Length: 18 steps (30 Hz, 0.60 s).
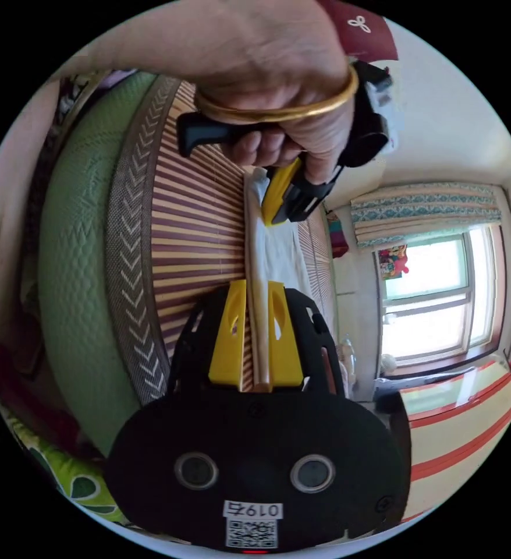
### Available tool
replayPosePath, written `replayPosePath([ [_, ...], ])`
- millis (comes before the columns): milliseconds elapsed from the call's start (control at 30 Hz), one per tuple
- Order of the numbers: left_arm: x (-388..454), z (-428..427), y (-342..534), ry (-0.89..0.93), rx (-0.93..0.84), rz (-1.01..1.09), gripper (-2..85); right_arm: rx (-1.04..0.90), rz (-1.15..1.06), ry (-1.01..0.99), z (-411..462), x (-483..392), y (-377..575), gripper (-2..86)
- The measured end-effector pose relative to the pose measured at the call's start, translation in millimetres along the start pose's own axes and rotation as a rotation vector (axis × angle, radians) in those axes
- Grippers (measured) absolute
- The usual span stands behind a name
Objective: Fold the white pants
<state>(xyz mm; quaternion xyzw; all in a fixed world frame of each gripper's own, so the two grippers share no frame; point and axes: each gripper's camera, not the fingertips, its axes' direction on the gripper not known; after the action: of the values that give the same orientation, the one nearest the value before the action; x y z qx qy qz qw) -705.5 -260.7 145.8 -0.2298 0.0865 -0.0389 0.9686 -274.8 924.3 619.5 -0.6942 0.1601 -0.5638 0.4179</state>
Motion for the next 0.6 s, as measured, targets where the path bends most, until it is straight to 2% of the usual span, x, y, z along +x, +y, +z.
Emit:
replayPosePath([
  [200,3,-1,2,0.054,-0.007,-0.027,0.8,-0.044,0.009,0.007,8,-31,8,3.2],
  [433,45,-18,12,-0.016,0.061,0.038,0.8,0.039,0.131,-0.122,-8,-44,61,0.5],
  [600,70,-6,13,-0.095,-0.011,0.054,0.9,0.122,0.147,-0.137,-26,-75,99,0.0],
])
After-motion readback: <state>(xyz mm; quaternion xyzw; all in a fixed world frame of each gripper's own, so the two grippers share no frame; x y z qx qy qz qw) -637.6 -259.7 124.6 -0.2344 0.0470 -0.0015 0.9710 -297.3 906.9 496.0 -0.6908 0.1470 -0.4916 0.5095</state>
